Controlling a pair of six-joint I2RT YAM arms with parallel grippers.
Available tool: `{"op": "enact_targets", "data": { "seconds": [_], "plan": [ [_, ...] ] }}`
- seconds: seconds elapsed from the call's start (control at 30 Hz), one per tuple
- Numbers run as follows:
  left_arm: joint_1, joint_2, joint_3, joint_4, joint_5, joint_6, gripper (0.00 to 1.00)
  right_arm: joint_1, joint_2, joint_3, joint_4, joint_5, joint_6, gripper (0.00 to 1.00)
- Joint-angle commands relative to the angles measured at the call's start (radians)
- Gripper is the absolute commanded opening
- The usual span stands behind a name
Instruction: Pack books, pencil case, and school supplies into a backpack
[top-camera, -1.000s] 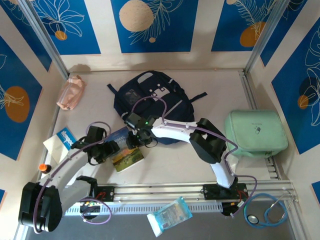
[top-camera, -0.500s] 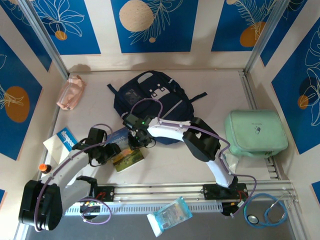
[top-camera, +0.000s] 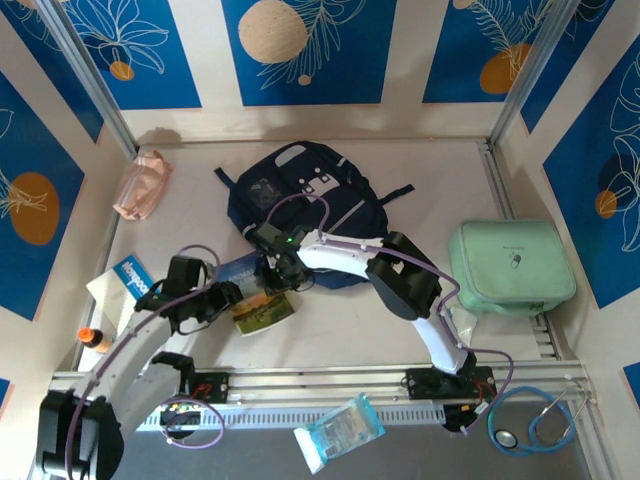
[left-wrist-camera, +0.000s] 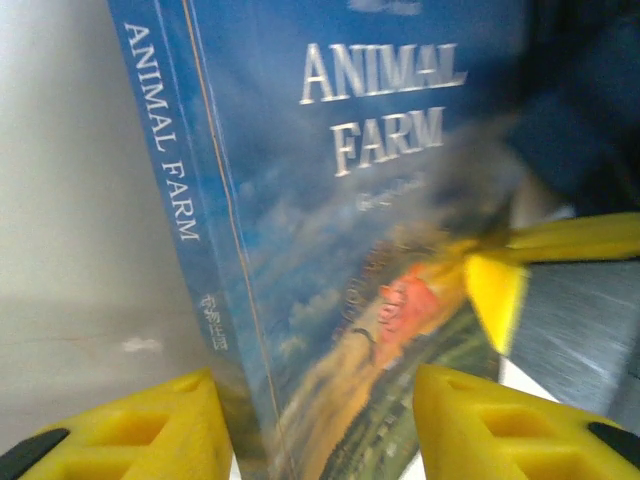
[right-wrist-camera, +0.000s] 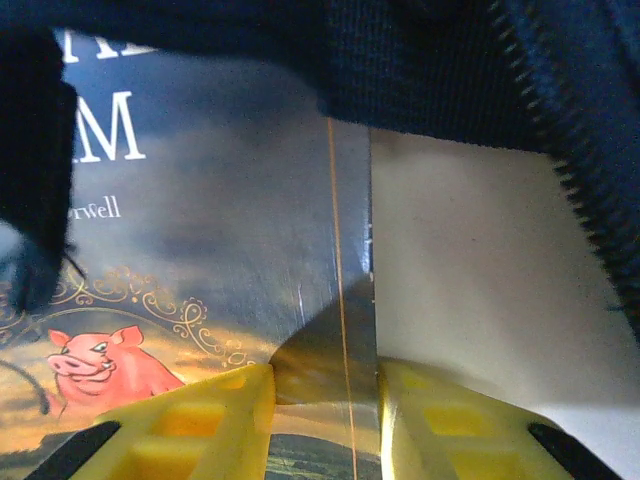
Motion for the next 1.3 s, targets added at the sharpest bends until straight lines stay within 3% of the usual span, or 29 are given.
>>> {"op": "enact_targets", "data": {
  "seconds": [0.0, 0.23, 0.5, 0.6, 0.7, 0.8, 1.1, 1.2, 1.27],
  "plan": [
    [0.0, -0.059, 0.057, 0.015, 0.127, -0.015, 0.46, 0.01, 0.019, -0.034, 0.003, -0.017, 0.005, 0.32],
    [0.0, 0.024, -0.007, 0.2, 0.232, -0.106, 0.35, 0.004, 0.032, -0.04, 0.008, -0.051, 0.003, 0.32],
    [-0.001, 0.109, 0.018, 0.179, 0.205, -0.08, 0.28, -0.006, 0.035, -0.05, 0.019, -0.072, 0.012, 0.32],
    [0.001, 0.103, 0.042, 0.133, 0.163, -0.061, 0.2, -0.012, 0.02, -0.065, 0.029, -0.07, 0.012, 0.32],
    [0.0, 0.088, 0.077, 0.069, 0.107, -0.039, 0.0, -0.022, -0.016, -0.084, 0.068, -0.101, 0.015, 0.32],
    [0.0, 0.065, 0.119, -0.025, 0.027, -0.006, 0.0, -0.031, -0.09, -0.112, 0.149, -0.188, 0.015, 0.34],
    [0.0, 0.03, 0.451, -0.392, -0.327, 0.142, 0.0, -0.116, -0.383, -0.272, 0.359, -0.231, 0.07, 0.55],
    [0.0, 0.049, 0.545, -0.386, -0.341, 0.159, 0.0, -0.176, -0.492, -0.379, 0.462, -0.263, 0.121, 0.62],
    [-0.001, 0.058, 0.57, -0.294, -0.289, 0.139, 0.0, -0.224, -0.566, -0.455, 0.542, -0.293, 0.179, 0.67]
  ]
}}
